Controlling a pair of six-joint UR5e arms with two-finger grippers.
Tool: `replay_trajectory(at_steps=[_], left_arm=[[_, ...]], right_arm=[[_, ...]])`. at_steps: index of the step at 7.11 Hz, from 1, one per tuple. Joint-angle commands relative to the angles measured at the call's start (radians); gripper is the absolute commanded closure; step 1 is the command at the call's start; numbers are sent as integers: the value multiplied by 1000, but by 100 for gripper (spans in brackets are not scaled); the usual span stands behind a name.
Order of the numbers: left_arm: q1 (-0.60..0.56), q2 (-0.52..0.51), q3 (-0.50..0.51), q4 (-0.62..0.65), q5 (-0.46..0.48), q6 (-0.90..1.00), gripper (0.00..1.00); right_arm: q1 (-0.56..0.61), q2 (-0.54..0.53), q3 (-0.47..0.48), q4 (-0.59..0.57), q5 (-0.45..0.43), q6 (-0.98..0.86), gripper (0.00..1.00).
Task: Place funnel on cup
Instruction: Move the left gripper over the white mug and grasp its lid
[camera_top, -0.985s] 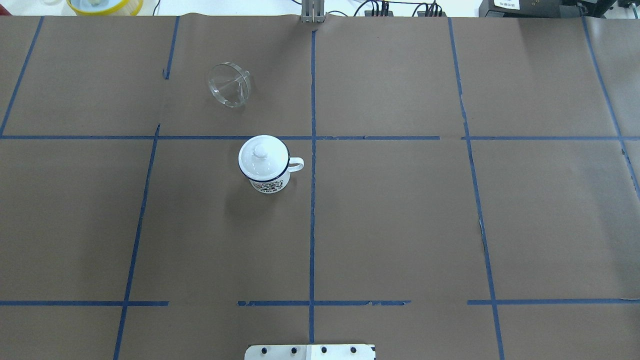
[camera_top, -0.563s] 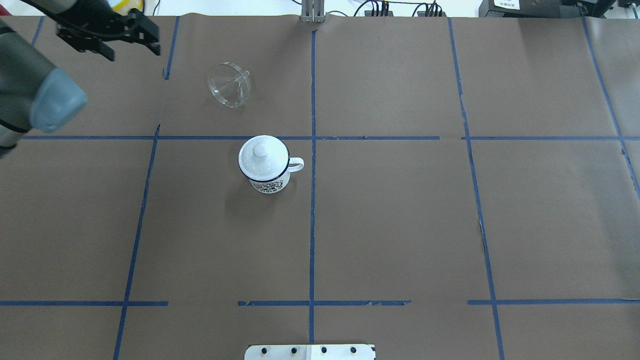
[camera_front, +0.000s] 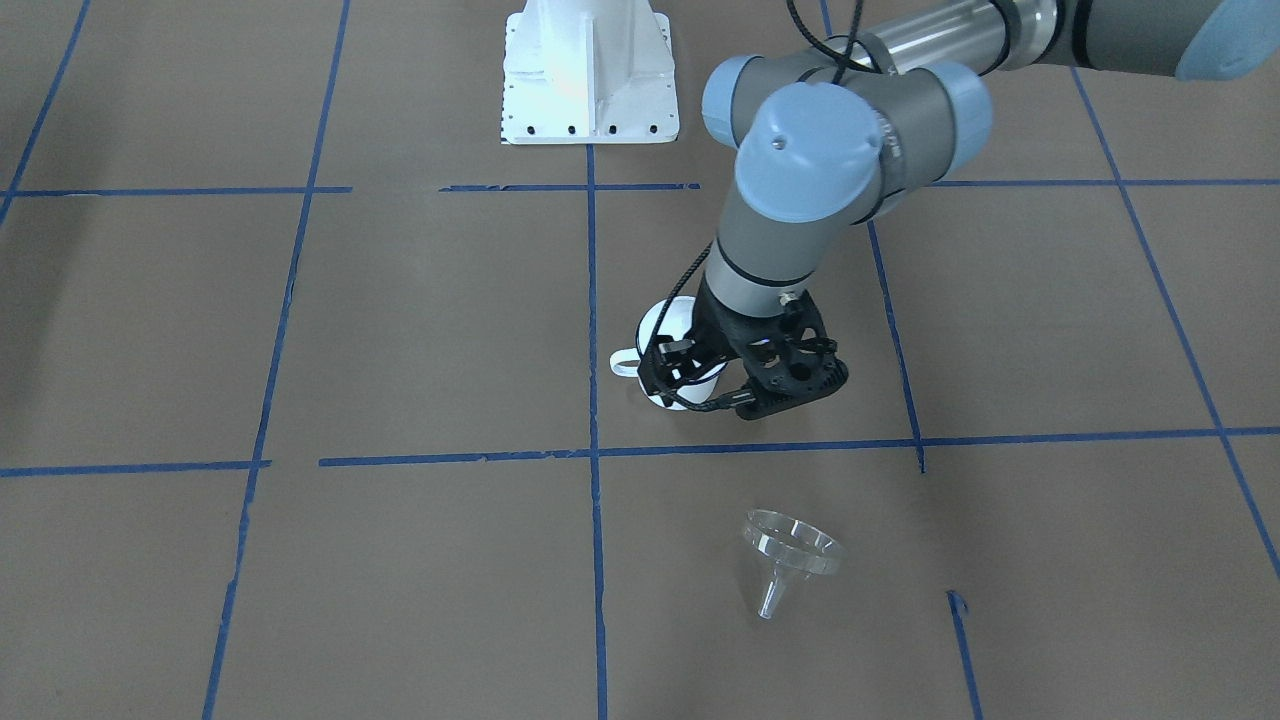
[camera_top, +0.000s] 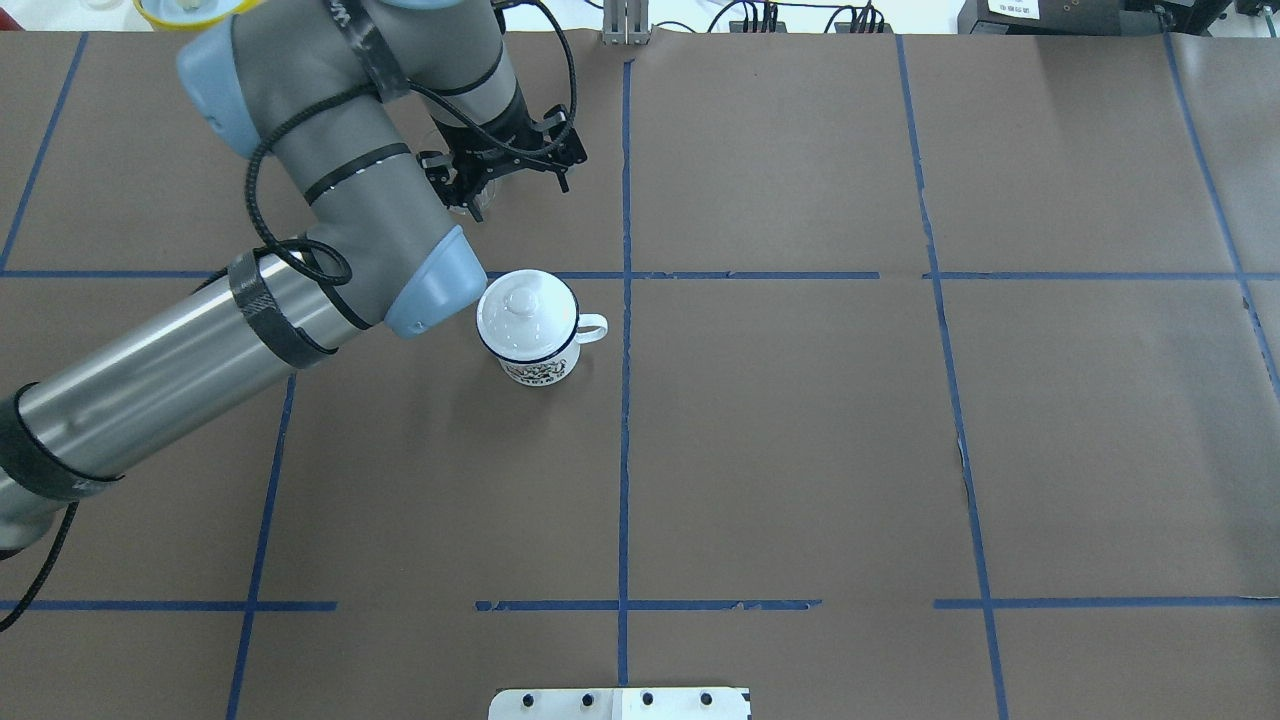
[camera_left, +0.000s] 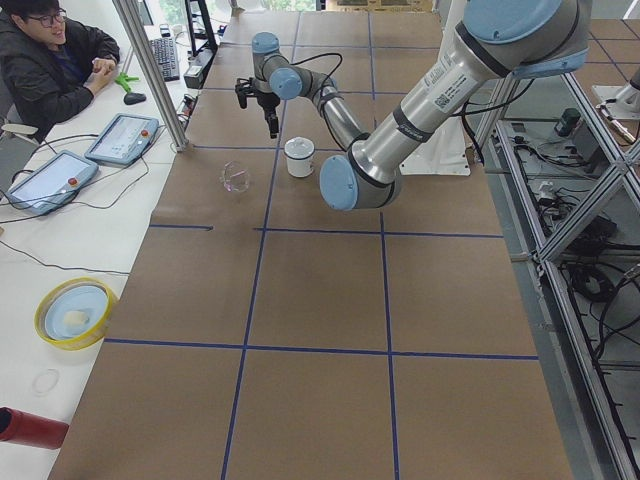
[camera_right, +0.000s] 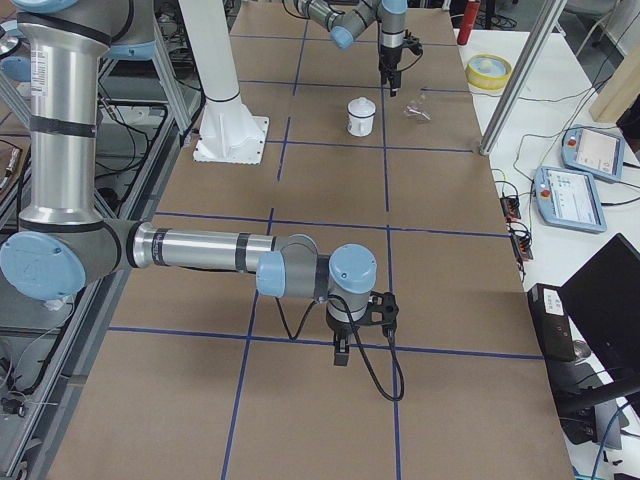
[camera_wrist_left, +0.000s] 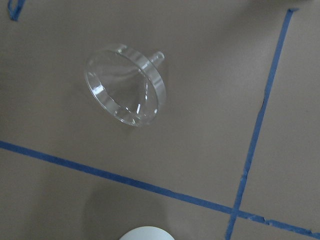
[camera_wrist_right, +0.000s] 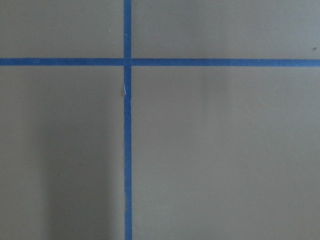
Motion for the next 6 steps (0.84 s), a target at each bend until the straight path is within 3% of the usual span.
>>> replay_trajectory(at_steps=[1, 6], left_arm=[[38, -5, -7, 64, 41, -19, 0], [93, 91, -142, 93, 47, -27, 0]], right_arm=[[0, 0, 0, 0, 0, 0, 0], [0, 0, 0, 0, 0, 0, 0]])
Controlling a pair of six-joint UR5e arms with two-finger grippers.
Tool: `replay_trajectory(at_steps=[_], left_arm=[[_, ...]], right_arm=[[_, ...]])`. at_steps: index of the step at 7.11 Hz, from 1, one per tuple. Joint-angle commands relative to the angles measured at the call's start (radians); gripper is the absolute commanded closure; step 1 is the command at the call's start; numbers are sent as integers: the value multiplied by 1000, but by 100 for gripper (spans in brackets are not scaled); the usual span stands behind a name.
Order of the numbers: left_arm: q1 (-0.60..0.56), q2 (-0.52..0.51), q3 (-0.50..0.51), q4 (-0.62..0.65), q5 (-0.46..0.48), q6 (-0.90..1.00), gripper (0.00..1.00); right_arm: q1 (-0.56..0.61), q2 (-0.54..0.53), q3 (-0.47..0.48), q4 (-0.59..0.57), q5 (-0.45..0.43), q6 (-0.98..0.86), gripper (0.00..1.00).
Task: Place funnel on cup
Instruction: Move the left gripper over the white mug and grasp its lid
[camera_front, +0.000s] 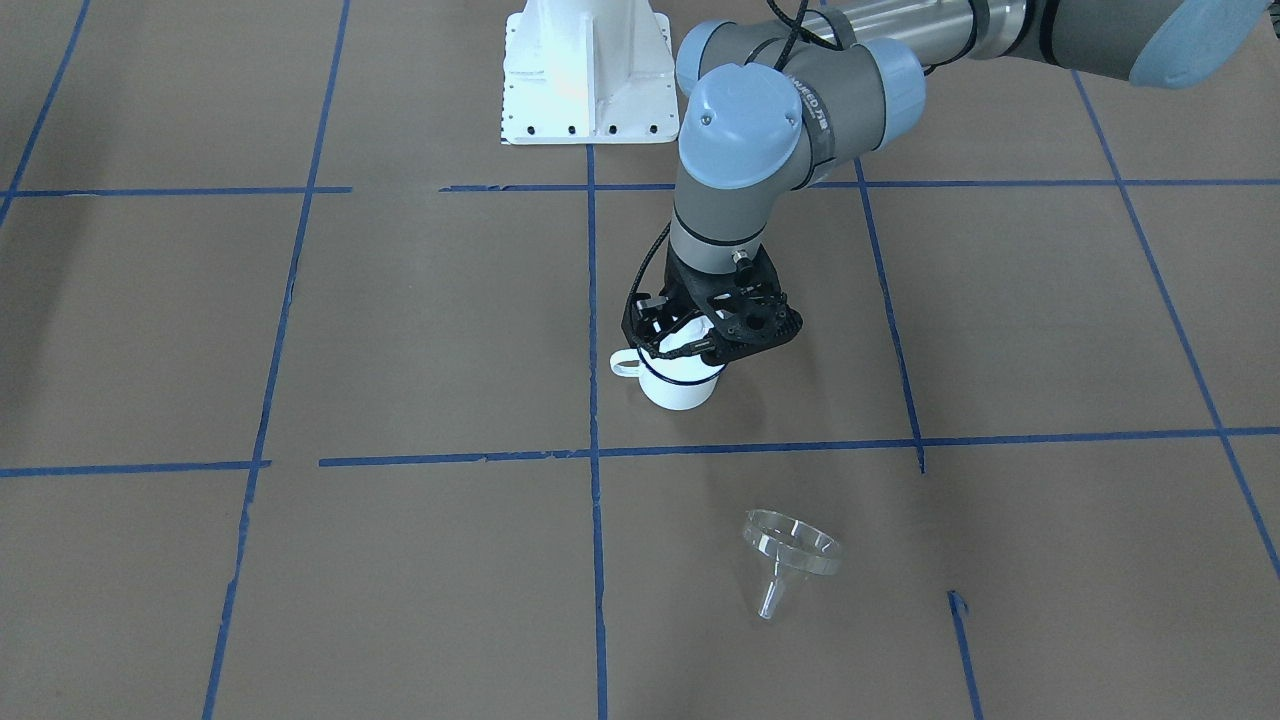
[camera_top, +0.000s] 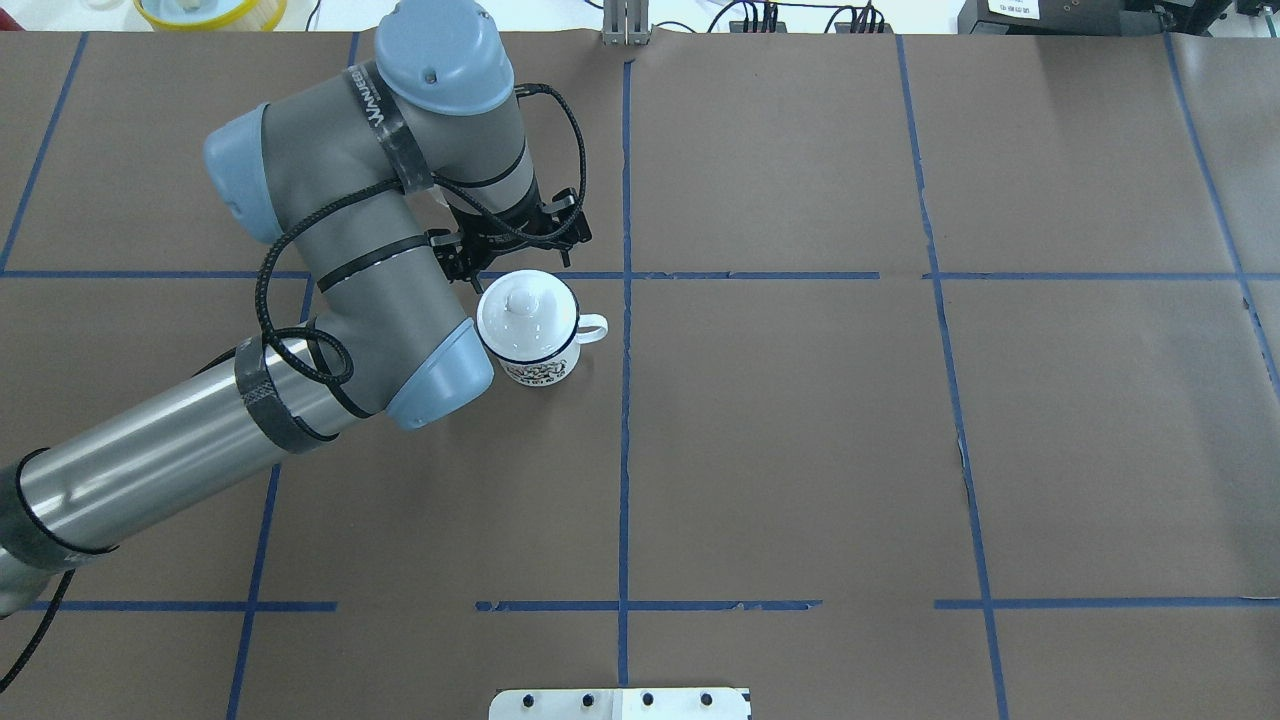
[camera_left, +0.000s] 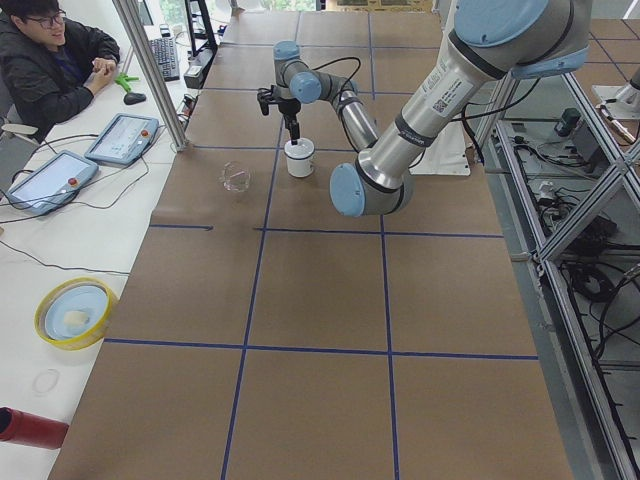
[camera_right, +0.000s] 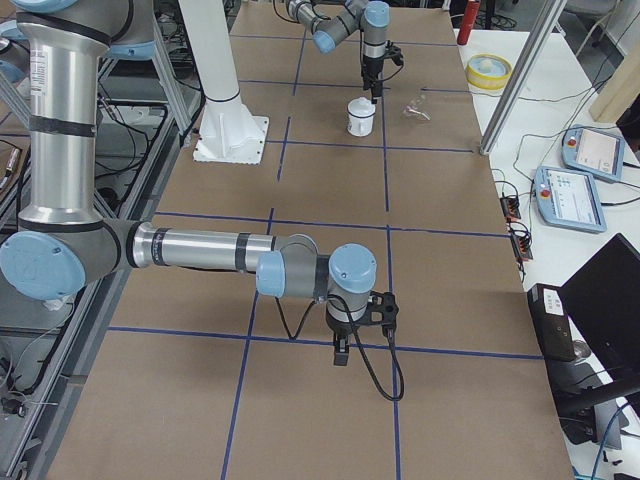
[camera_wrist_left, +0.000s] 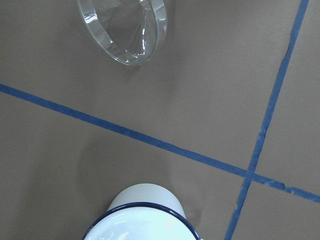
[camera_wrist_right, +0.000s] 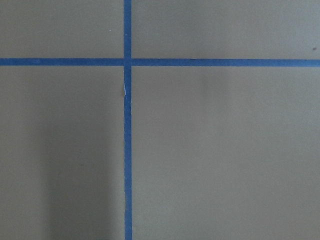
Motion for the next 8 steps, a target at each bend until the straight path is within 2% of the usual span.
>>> replay_trajectory(at_steps=[1, 2, 3, 6, 7, 8], left_arm=[[18, 16, -19, 1, 4, -8, 1], [22, 14, -19, -1, 9, -60, 17], [22, 14, -19, -1, 27, -63, 24], [22, 16, -17, -1, 37, -62, 24], [22, 14, -17, -1, 37, -62, 26], [22, 16, -17, -1, 37, -62, 34]], right_arm=[[0, 0, 0, 0, 0, 0, 0], [0, 0, 0, 0, 0, 0, 0], [0, 0, 0, 0, 0, 0, 0], [0, 0, 0, 0, 0, 0, 0], [0, 0, 0, 0, 0, 0, 0], [0, 0, 0, 0, 0, 0, 0]])
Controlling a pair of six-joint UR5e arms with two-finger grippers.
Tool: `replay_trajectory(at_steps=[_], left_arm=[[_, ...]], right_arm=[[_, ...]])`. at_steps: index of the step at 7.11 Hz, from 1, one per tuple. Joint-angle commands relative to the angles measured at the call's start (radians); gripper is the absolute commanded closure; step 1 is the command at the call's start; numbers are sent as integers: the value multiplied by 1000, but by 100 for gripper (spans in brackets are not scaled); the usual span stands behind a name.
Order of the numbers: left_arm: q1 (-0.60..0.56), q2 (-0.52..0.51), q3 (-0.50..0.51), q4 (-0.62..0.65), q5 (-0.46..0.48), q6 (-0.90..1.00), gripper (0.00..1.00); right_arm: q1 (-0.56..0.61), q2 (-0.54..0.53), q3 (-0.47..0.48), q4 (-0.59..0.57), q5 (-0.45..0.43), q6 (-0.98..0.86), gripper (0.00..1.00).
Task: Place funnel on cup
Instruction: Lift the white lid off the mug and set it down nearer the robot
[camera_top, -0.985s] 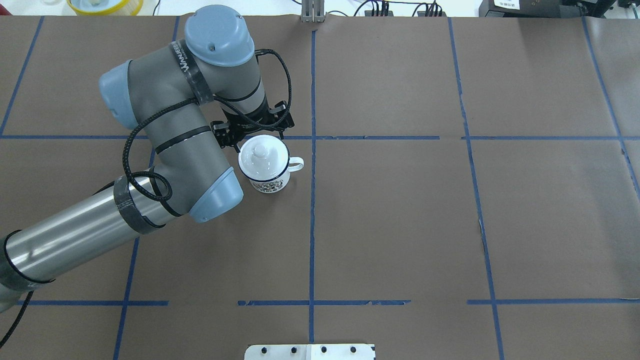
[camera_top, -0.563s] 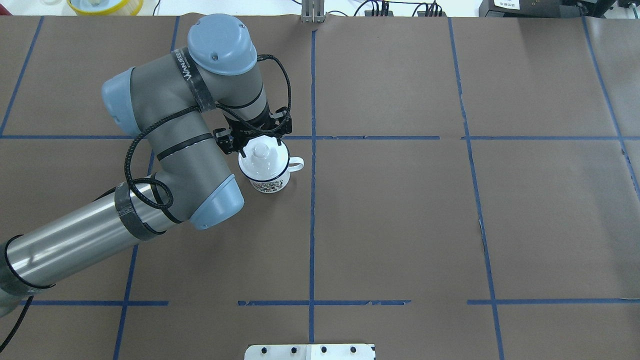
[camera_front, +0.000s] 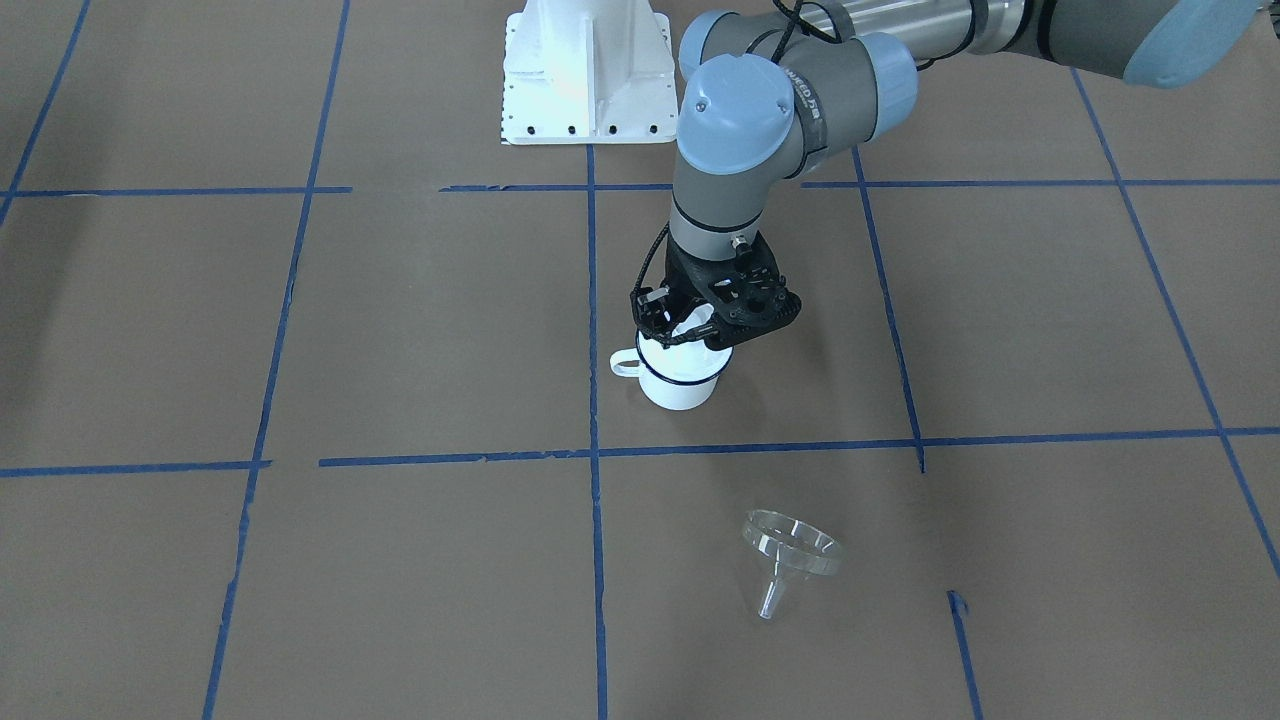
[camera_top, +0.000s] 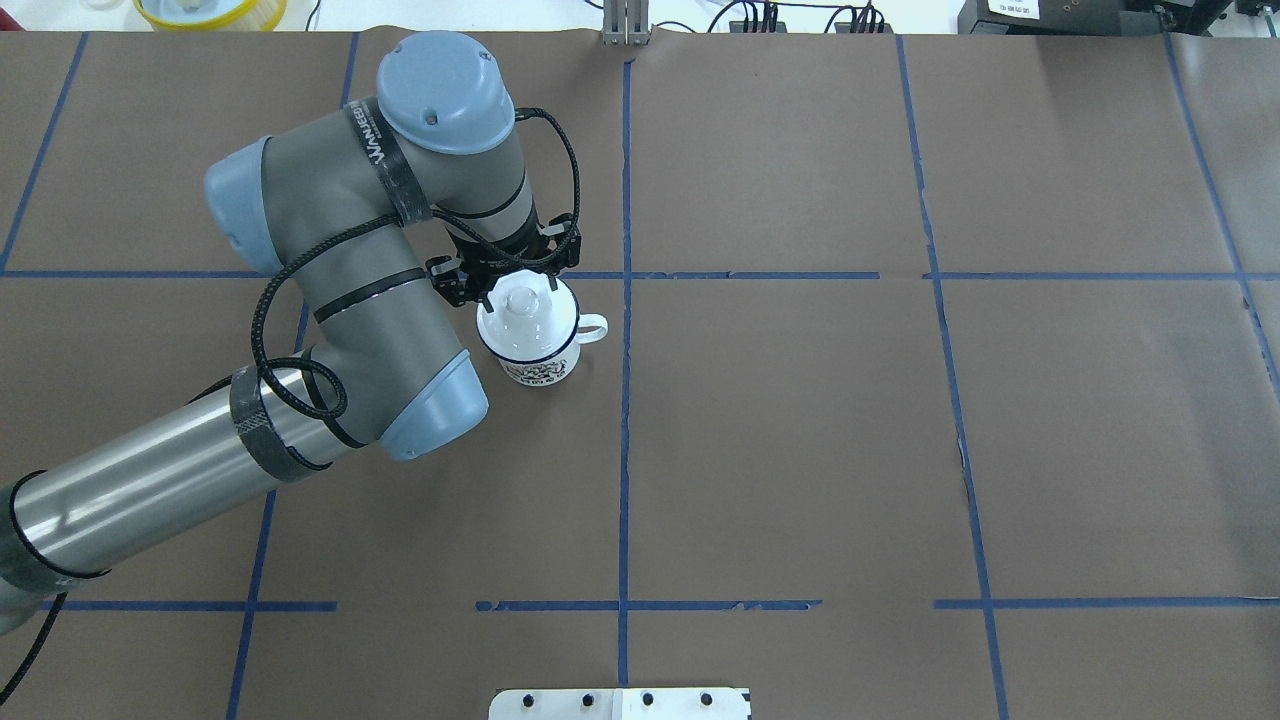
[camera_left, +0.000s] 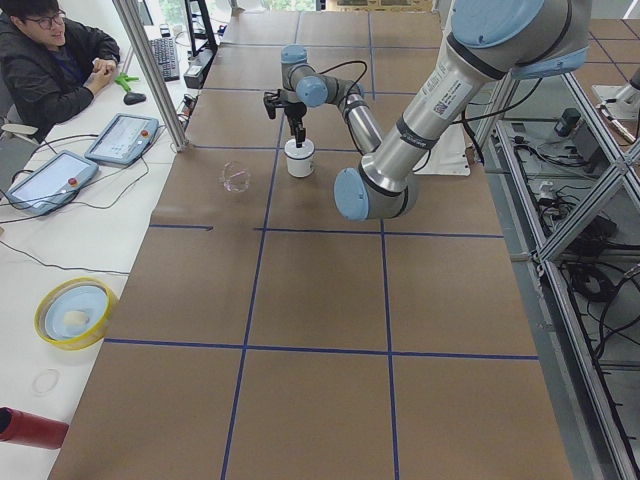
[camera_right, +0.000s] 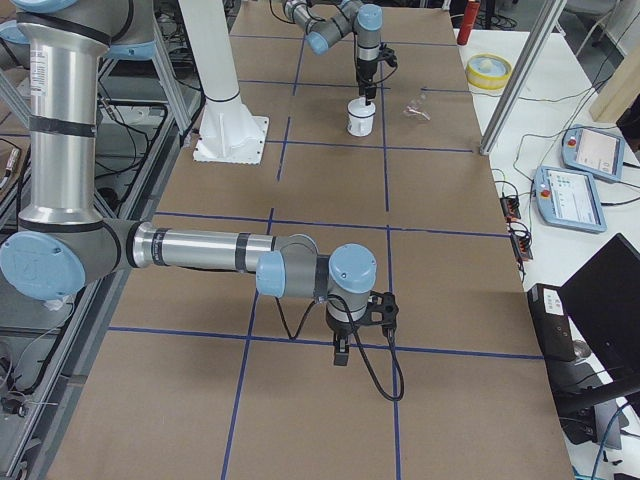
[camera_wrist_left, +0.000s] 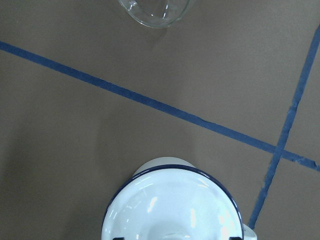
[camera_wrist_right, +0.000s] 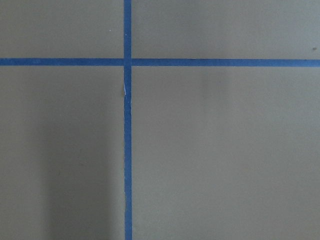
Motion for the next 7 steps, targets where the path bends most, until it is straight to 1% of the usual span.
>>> replay_trajectory(at_steps=[1, 2, 3, 5, 6, 7], left_arm=[[0, 1, 0, 0, 1, 0, 42], [0, -1, 0, 0, 1, 0, 55], [0, -1, -1, 2, 1, 0, 75], [0, -1, -5, 5, 1, 3, 95], [0, -6, -35, 50, 1, 9, 100], [-5, -4, -143, 155, 1, 70, 100]], right_arm=[[0, 0, 0, 0, 0, 0, 0], [0, 0, 0, 0, 0, 0, 0], [0, 0, 0, 0, 0, 0, 0], [0, 0, 0, 0, 0, 0, 0], [0, 0, 0, 0, 0, 0, 0], [0, 0, 0, 0, 0, 0, 0]])
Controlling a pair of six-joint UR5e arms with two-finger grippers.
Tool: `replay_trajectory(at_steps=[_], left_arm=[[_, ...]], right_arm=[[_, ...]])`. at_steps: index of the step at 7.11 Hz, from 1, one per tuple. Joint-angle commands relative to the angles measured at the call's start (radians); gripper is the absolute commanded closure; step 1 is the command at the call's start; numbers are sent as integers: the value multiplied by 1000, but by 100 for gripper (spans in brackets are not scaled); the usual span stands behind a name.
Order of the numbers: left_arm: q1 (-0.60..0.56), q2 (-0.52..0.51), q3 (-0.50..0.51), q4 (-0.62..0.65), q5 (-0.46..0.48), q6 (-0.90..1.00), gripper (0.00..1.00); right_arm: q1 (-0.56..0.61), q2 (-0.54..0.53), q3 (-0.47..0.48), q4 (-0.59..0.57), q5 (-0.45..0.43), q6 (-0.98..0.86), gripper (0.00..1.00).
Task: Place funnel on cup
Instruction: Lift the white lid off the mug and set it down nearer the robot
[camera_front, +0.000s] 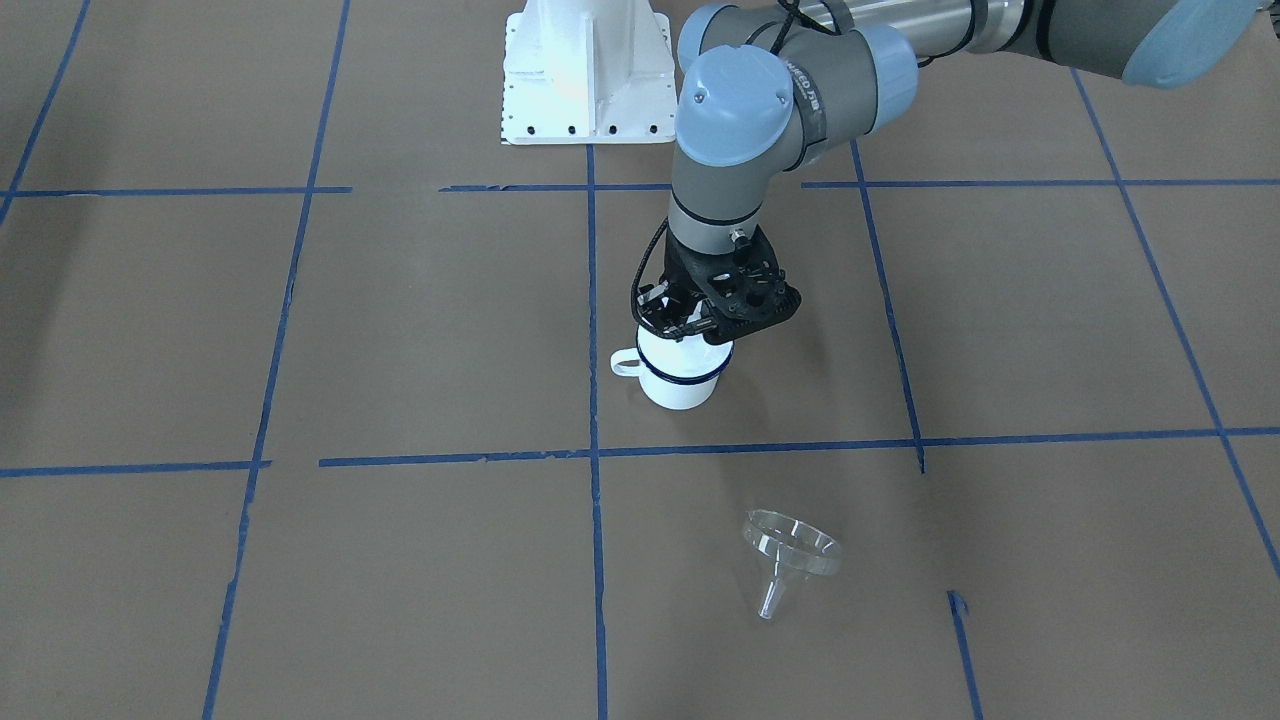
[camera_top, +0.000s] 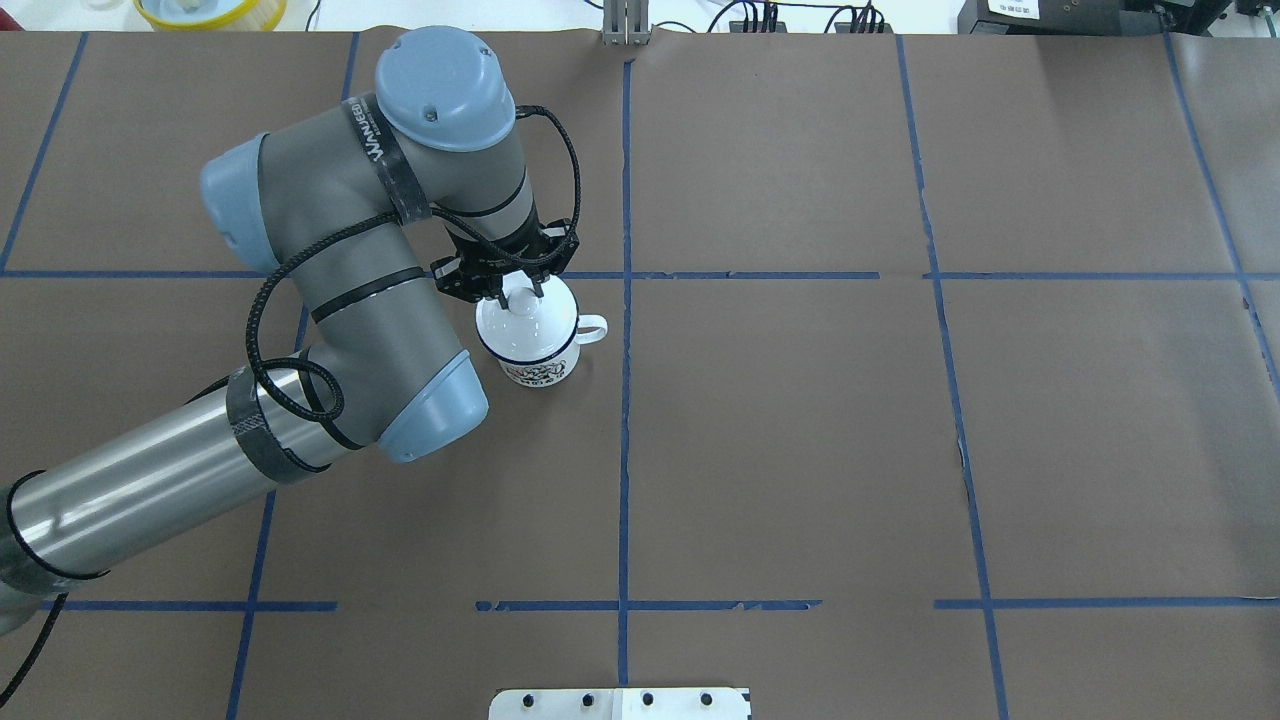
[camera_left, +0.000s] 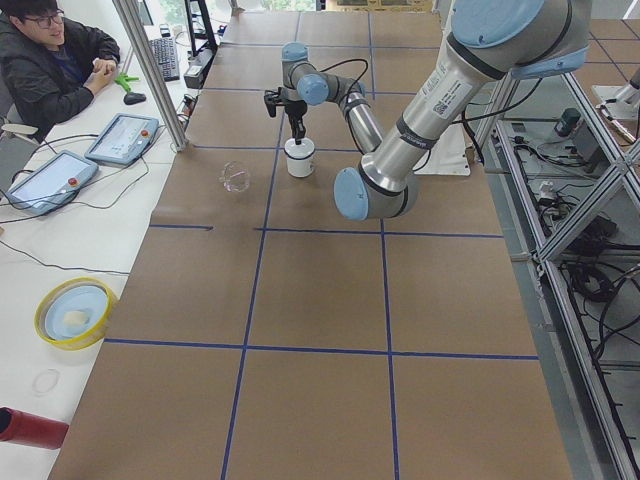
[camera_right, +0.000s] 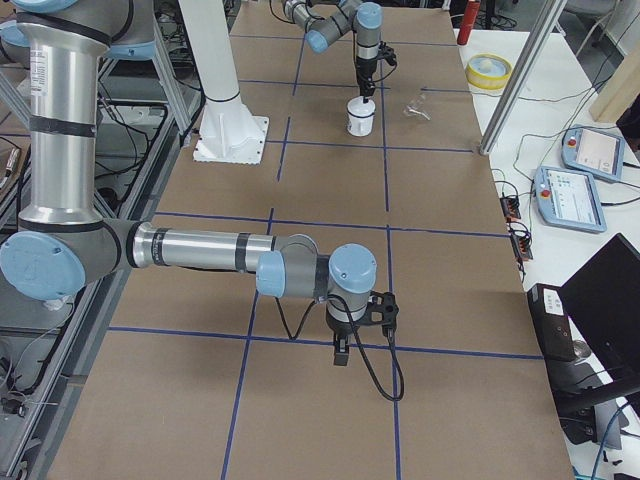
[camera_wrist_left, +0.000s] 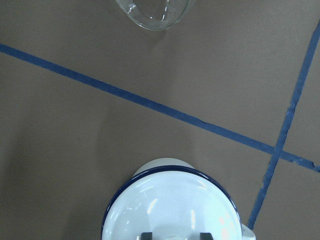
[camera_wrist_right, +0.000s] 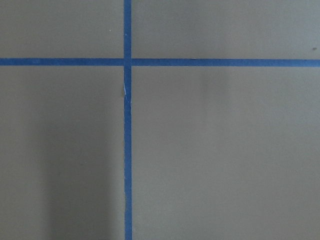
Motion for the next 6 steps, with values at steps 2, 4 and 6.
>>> replay_trajectory(at_steps=[2, 4, 6], left_arm=[[-68, 45, -305, 230, -5, 157, 100], [-54, 244, -434, 84, 2, 156, 100], [43, 332, -422, 25, 85, 146, 100]], right_arm=[[0, 0, 0, 0, 0, 0, 0], [0, 0, 0, 0, 0, 0, 0], [0, 0, 0, 0, 0, 0, 0]])
